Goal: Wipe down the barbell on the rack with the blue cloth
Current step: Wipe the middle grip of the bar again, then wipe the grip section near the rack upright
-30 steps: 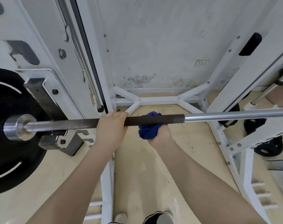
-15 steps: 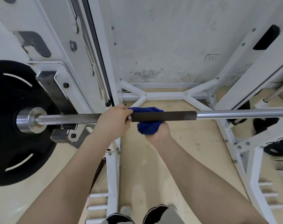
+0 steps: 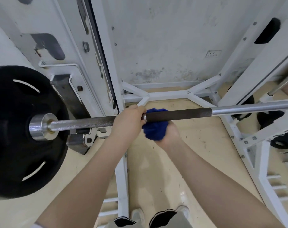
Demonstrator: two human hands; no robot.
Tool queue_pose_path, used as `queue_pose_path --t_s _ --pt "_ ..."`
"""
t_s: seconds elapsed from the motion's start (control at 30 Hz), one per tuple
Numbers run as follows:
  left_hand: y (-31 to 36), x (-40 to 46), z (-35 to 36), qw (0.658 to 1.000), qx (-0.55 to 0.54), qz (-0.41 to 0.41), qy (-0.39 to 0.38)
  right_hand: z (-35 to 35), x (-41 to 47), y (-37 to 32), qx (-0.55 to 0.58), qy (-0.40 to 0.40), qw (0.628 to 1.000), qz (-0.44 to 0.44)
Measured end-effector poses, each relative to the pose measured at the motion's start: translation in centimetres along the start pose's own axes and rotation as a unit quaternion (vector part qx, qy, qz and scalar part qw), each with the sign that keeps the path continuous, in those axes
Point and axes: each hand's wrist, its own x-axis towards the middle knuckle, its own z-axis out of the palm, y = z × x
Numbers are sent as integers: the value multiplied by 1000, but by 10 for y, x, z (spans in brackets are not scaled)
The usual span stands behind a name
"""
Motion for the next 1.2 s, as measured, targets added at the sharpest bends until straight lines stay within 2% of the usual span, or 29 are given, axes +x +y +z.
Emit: queue_pose_path --t_s 0.1,0.13,0.23,0.3,0.4,0.47,0.5,0.6,0.7,0.77,0.87,0.97,1.03,1.1,1.17,1.2 --pt "-1 -4 3 1000 -15 10 15 -27 2 -18 -9 137 984 -117" --pt "-2 -5 4 1000 -19 13 21 -25 2 -17 3 166 979 -115" --pt "-1 -7 7 999 -15 13 37 13 0 13 -65 123 989 -54" --pt "0 -8 10 999 -16 7 41 21 14 32 -69 141 987 -33" --pt "0 -9 15 998 -11 19 57 16 11 26 117 82 989 28" --pt "0 -10 19 997 -10 30 73 -3 0 2 171 128 975 63" --pt "-1 -11 21 996 -8 32 85 -14 -7 -9 170 151 973 46" --pt "1 -15 27 992 -10 32 125 -33 -32 -40 178 146 973 25" --pt "4 -17 33 985 -12 39 166 -54 -45 -51 235 137 960 -60" --pt "9 -18 37 980 -27 43 195 -70 -55 -59 159 166 968 -105" --pt "35 -26 48 973 -59 80 208 -91 -84 -84 -16 225 967 -116" --pt "78 -31 61 970 -127 100 182 -113 -118 -109 -127 182 969 -111" --pt "111 -29 72 973 -156 107 136 -124 -143 -126 -247 199 938 -138" --pt "146 -27 84 974 -165 116 107 -138 -165 -146 -386 221 881 -164" --pt "184 -28 96 974 -179 111 82 -161 -186 -168 -462 220 838 -190" --pt "204 -28 103 974 -187 107 63 -172 -196 -178 -476 214 829 -200"
